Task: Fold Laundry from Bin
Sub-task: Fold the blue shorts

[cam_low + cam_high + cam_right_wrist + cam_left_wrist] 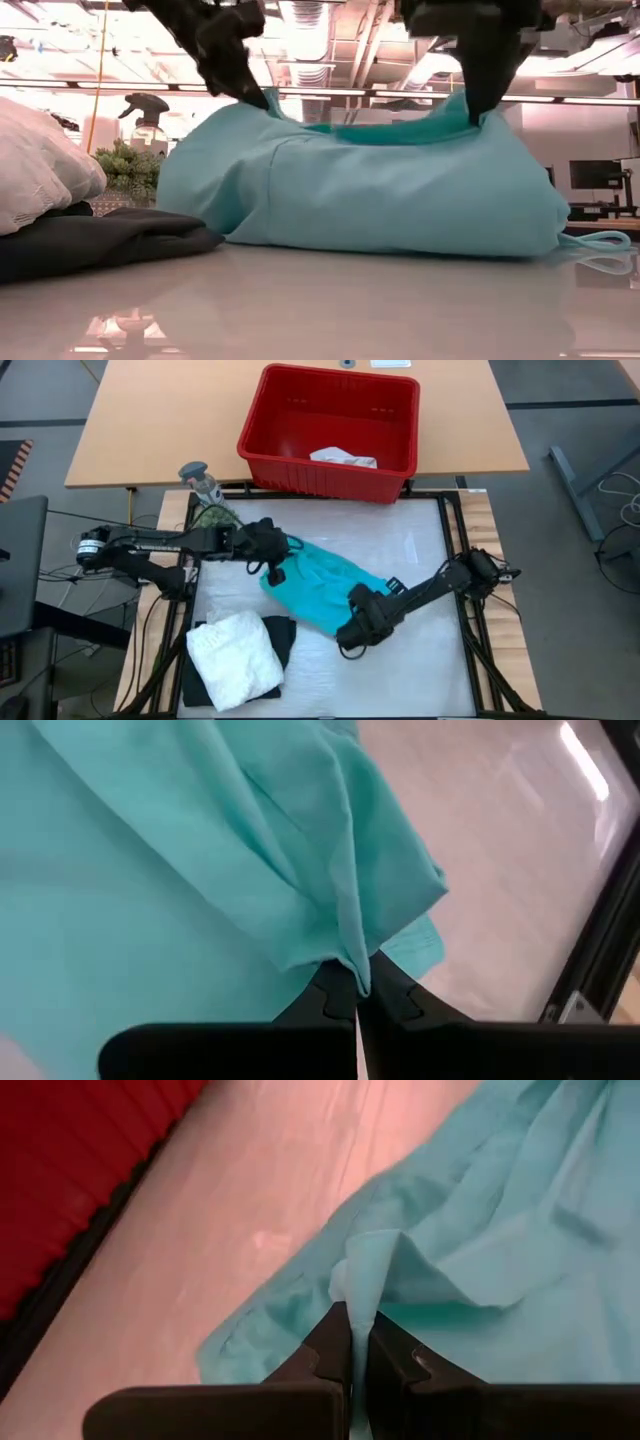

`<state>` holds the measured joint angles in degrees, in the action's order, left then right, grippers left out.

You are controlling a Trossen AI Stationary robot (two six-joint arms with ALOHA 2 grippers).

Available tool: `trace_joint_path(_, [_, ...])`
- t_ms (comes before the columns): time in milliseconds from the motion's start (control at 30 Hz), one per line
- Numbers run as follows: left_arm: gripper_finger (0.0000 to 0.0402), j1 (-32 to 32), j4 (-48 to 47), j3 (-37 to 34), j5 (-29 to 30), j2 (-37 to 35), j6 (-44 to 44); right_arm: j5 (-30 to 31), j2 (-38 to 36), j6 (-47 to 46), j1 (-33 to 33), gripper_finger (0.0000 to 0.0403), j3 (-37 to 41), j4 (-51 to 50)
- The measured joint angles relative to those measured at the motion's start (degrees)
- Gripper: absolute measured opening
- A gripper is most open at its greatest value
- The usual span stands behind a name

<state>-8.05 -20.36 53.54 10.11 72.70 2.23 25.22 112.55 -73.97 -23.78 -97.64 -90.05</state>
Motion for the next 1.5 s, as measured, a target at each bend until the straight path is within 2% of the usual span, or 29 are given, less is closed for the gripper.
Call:
trace_joint_path(233, [0.0000,-4.34,8.37,-0.04,-2.92,6.48,-6.14,-5.96,-0.13,-3.28,3.12,0.0020,2.90,-0.10])
trace_joint_path(500, [0.0000,-10.21,14.13,0.00,-6.13,13.19,-9.58,-7.25,-0.13,-4.08,4.45,0.0025,3.27,0.04])
trace_joint_path(633, [0.0000,-12.02,14.10,0.00,-7.35,15.81,-6.23,-6.70,-0.13,-4.16,4.47,0.0064,3.27,0.03])
trace_joint_path(800, [0.0013,-12.61,14.12,-0.04,-7.96,17.53,-7.31,-7.42,-0.13,-3.84,5.10,0.0116,3.27,0.03])
trace_joint_path(967, [0.0064,-12.73,14.23,0.01,-7.89,16.42,-4.98,-6.29,-0.19,-4.09,5.54,0.0163,3.27,0.01])
trace_joint_path(1167, [0.0161,-13.50,11.59,3.56,-10.91,15.81,-3.35,-2.47,-2.10,-5.56,4.78,0.0192,3.25,1.11])
trace_joint_path(1300, [0.0232,-13.35,11.54,4.64,-5.36,15.81,-5.30,-0.50,-2.93,-5.86,4.80,0.0196,3.25,2.07])
trace_joint_path(1400, [0.0272,-13.68,10.52,6.36,0.46,15.81,-7.67,4.65,-4.35,-7.23,4.57,0.0194,3.25,4.30])
trace_joint_path(1500, [0.0290,-14.29,4.54,10.14,0.40,15.81,-7.79,9.72,-5.82,-7.01,4.14,0.0190,3.25,8.57])
